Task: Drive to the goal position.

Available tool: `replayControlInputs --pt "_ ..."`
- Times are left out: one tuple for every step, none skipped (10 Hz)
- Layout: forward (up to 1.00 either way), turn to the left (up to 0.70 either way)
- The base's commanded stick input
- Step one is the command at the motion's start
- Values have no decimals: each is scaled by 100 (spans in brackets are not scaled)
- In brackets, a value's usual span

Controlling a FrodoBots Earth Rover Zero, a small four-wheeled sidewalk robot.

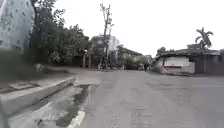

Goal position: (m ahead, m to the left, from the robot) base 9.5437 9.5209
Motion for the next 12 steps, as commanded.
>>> replayControlInputs --pt "100 0" --pt "100 -15" --pt "100 -39" --pt "100 -38" --pt "100 -16" --pt "100 0" --pt "100 0" --pt "100 0" --pt "100 0" --pt "100 0" --pt "100 0" --pt "100 0"
